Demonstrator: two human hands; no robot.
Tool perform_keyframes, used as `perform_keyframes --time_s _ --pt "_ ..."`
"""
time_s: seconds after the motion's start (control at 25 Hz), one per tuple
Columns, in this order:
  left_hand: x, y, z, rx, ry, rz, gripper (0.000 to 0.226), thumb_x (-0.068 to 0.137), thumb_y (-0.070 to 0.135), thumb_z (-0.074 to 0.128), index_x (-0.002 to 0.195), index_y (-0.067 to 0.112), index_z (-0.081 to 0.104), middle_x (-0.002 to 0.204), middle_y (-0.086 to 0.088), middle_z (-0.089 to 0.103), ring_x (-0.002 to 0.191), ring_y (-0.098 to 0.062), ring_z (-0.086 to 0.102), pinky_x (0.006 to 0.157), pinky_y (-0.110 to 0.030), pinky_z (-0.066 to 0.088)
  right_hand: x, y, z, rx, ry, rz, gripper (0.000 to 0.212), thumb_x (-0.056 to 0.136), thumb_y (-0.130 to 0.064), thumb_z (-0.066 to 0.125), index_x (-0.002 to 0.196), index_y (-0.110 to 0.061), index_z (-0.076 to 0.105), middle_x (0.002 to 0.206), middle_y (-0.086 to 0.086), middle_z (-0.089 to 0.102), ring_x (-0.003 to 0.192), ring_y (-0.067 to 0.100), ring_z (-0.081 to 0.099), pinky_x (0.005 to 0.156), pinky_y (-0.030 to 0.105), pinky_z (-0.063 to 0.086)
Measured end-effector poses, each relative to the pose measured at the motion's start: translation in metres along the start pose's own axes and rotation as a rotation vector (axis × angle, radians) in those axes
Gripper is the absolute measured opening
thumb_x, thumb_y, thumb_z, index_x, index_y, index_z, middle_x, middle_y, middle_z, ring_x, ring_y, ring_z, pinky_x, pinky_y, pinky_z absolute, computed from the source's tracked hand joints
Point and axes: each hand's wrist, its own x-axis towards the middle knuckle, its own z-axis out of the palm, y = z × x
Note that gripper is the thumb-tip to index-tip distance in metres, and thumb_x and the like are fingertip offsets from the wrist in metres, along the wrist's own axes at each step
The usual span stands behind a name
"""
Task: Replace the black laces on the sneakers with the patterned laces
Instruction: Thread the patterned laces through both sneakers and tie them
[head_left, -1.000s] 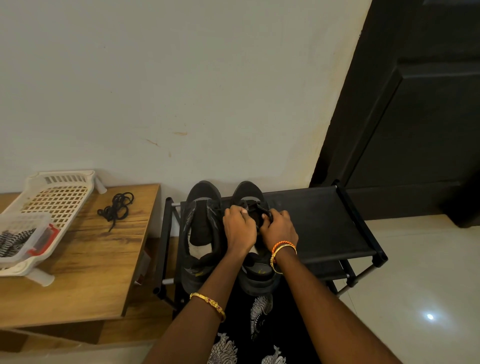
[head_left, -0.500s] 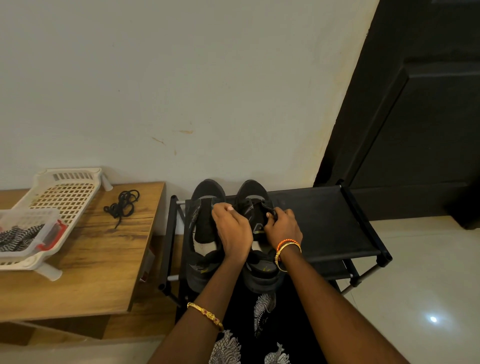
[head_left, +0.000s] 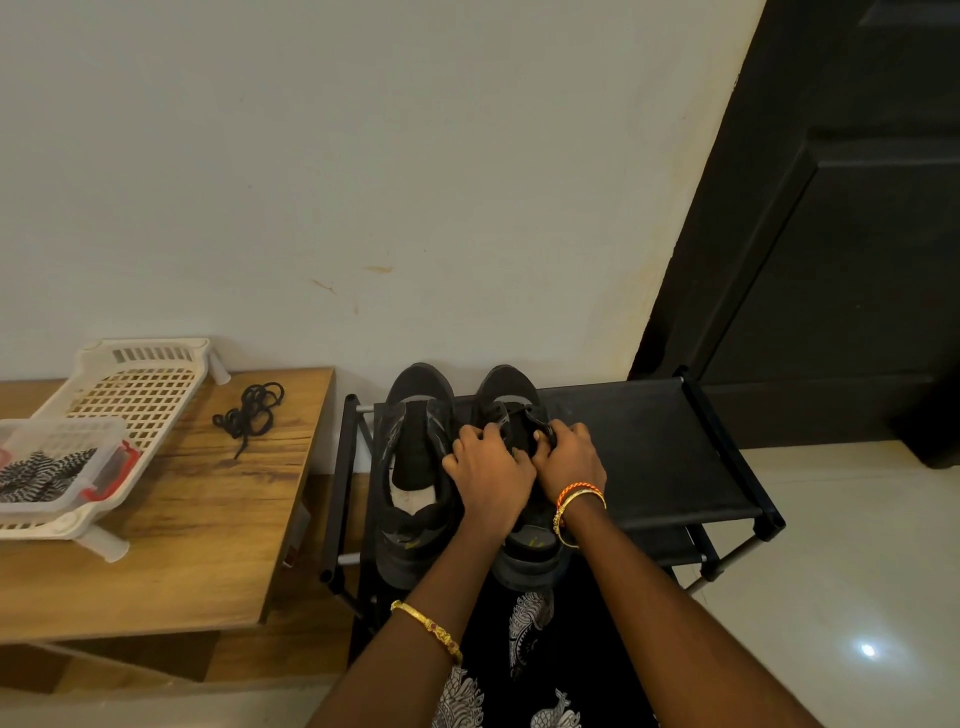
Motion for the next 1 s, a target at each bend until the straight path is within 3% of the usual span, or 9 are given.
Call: perform_keyframes --time_s 0.2,0.32,0.4,0.56,0.68,1.0 --pt "0.011 0.003 0.006 0.128 -0.063 -0.036 0.044 0.097 0.026 0.045 0.14 0.019 0.041 0.136 -0.012 0.04 0.124 -0.027 0.044 0.105 -0.039 0.029 0.004 0.0 0.0 0.048 -0.041 -0.01 0.024 0.091 -0.03 0.053 0.105 -0.012 0.061 0.109 0.01 0.051 0.098 0.028 0.055 0.076 0.033 0.048" --pt "0.015 -0.002 0.013 0.147 -0.096 -0.026 0.048 0.098 0.025 0.044 0.145 0.021 0.034 0.137 -0.014 0.037 0.123 -0.03 0.044 0.105 -0.039 0.029 0.011 -0.008 -0.005 0.169 0.035 -0.064 0.022 0.087 -0.032 0.057 0.094 -0.014 0.068 0.105 0.007 0.055 0.097 0.026 0.056 0.084 0.041 0.05" --pt "0.016 -0.003 0.014 0.123 -0.093 -0.039 0.052 0.097 0.023 0.046 0.146 0.021 0.032 0.138 -0.015 0.036 0.124 -0.031 0.043 0.106 -0.04 0.028 0.023 -0.018 -0.009 0.211 0.02 -0.137 0.021 0.089 -0.024 0.055 0.099 -0.015 0.071 0.107 0.008 0.059 0.099 0.026 0.059 0.087 0.045 0.05" --pt "0.017 -0.005 0.018 -0.081 -0.128 -0.067 0.052 0.096 0.016 0.046 0.146 0.02 0.033 0.138 -0.014 0.036 0.129 -0.031 0.037 0.109 -0.043 0.028 0.041 -0.034 -0.01 -0.152 -0.183 -0.251 0.031 0.091 -0.014 0.053 0.118 -0.02 0.066 0.121 0.01 0.051 0.112 0.031 0.051 0.095 0.045 0.046" --pt "0.018 -0.007 0.018 -0.306 -0.16 -0.087 0.051 0.098 0.01 0.041 0.148 0.016 0.032 0.141 -0.019 0.036 0.129 -0.035 0.04 0.109 -0.043 0.035 0.043 -0.04 -0.005 -0.201 -0.148 -0.247 0.025 0.091 -0.015 0.056 0.114 -0.017 0.066 0.119 0.012 0.048 0.11 0.031 0.051 0.091 0.042 0.048" --pt "0.013 -0.005 0.016 -0.316 -0.138 -0.108 0.053 0.098 0.006 0.04 0.149 0.015 0.028 0.146 -0.018 0.038 0.132 -0.033 0.04 0.106 -0.041 0.037 0.037 -0.039 -0.007 -0.2 -0.016 -0.235 0.015 0.091 -0.022 0.059 0.098 -0.012 0.068 0.113 0.006 0.047 0.098 0.025 0.054 0.075 0.035 0.05"
